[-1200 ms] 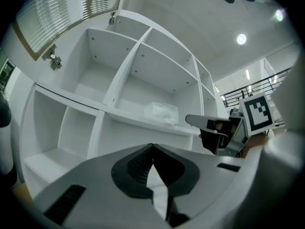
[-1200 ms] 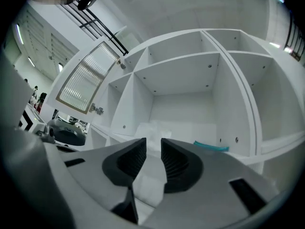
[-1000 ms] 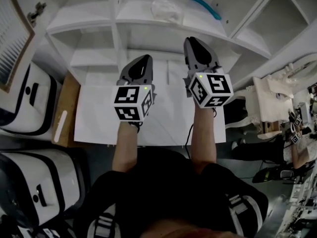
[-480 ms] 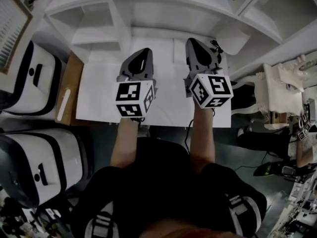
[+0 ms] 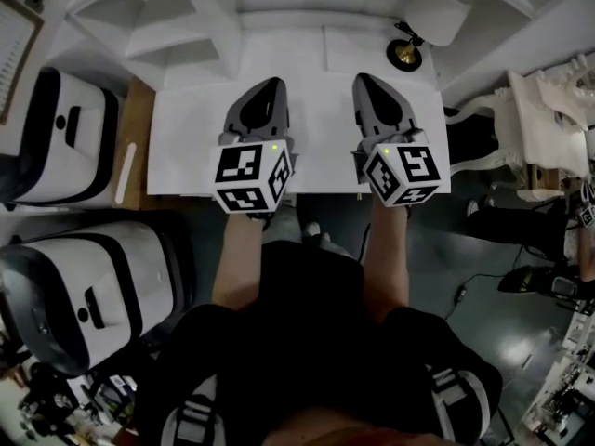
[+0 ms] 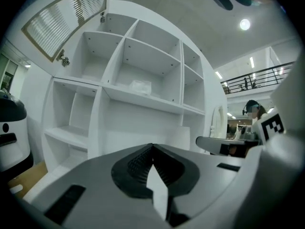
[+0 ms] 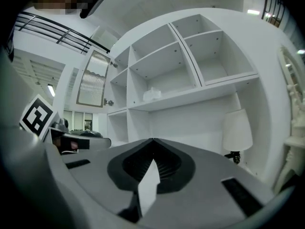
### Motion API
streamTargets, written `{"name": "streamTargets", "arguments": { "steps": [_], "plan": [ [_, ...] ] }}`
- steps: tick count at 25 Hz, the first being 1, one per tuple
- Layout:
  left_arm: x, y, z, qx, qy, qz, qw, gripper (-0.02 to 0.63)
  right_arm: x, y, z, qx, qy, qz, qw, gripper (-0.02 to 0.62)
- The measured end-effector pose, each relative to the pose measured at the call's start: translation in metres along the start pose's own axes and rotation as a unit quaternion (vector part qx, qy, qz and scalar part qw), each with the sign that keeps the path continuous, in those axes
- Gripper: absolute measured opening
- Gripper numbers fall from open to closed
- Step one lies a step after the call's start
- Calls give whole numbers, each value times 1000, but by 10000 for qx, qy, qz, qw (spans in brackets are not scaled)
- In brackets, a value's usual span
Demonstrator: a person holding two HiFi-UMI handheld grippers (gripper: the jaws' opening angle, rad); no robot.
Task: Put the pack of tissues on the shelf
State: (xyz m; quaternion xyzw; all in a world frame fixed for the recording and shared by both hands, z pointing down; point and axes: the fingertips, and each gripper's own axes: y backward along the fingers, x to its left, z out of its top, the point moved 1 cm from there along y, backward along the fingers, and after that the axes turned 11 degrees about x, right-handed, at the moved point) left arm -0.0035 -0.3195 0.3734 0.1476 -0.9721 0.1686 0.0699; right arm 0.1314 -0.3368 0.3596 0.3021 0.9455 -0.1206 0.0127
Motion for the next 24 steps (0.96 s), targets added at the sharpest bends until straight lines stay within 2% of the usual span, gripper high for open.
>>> {"name": "streamTargets", "arguments": {
  "steps": [10, 17, 24],
  "plan": [
    [-44, 11, -28, 112, -35, -280, 9995, 11, -6, 56, -29, 89, -50, -227, 9997, 20],
    [-75, 12, -26, 51, -176, -516, 9985, 11, -15, 78, -25, -21, -11, -324, 9995, 20],
    [-86, 15, -22, 28, -247, -587, 9980, 11, -19, 86, -22, -78, -33, -341, 9994, 20]
  ]
}}
